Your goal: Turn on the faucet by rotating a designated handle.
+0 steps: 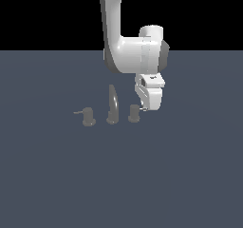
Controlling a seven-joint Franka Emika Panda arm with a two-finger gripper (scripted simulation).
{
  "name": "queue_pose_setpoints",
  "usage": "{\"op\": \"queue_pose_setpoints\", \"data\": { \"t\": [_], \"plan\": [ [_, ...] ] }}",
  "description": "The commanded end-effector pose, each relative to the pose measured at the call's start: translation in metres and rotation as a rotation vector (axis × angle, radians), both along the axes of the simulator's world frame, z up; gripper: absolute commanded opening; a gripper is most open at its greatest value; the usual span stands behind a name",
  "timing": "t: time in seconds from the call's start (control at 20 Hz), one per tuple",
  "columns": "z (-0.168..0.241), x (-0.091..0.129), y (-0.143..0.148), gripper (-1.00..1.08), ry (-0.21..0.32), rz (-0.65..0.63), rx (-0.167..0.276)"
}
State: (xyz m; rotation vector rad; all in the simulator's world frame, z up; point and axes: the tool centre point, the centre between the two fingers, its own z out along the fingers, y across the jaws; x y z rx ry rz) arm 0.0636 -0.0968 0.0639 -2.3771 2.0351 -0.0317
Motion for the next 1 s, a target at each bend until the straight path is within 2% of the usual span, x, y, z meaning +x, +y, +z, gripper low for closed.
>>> {"op": "queue_pose_setpoints", "data": {
  "t": [0.0, 0.3, 0.4, 0.95],
  "plan": [
    [0.000, -0.015, 0.001, -1.00, 0.019, -0.002, 0.004],
    [0.000, -0.035, -0.001, -1.00, 0.023, -0.006, 0.004],
    [0.000, -0.026, -0.006, -1.00, 0.009, -0.010, -0.004],
    [0.000, -0.057, 0.026, -1.00, 0.022, -0.007, 0.003]
  ]
}}
